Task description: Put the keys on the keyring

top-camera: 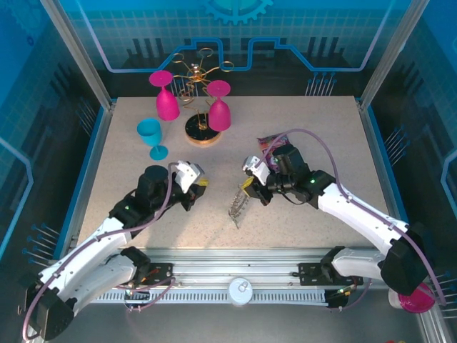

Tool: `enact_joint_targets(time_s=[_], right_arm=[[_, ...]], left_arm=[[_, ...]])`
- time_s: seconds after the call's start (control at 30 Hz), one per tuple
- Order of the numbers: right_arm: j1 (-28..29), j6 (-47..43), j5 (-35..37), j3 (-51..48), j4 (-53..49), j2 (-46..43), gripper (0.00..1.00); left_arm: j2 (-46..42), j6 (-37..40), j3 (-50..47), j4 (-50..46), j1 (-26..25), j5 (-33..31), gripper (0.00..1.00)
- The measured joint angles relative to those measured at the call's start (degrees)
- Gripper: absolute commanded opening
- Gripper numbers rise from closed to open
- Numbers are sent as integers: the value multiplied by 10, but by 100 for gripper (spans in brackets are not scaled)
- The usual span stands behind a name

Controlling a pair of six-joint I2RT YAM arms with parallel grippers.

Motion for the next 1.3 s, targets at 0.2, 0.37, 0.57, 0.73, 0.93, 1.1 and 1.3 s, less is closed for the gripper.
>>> enact_joint_targets(time_s=[0.2,0.37,0.57,0.73,0.93,1.1,1.3], right_arm=[[0,-61,-62,-14,50,2,0],[0,-113,-95,-26,62,18,0],[0,-162,-109,-26,62,22,0],[3,-203,-108,-26,59,24,0],[19,-266,-92,-26,48,28,0],[20,-302,-92,-26,40,35,0],[26,-331,-96,-26,41,35,0]], left_arm=[[-8,101,-7,30,0,94,0],[-7,168,-28,66,0,141,0],[11,212,-30,89,0,173,0],[33,230,-30,105,0,188,0],[67,239,-30,115,0,210,0],[81,253,-30,115,0,225,0],[83,281,-30,116,0,238,0]])
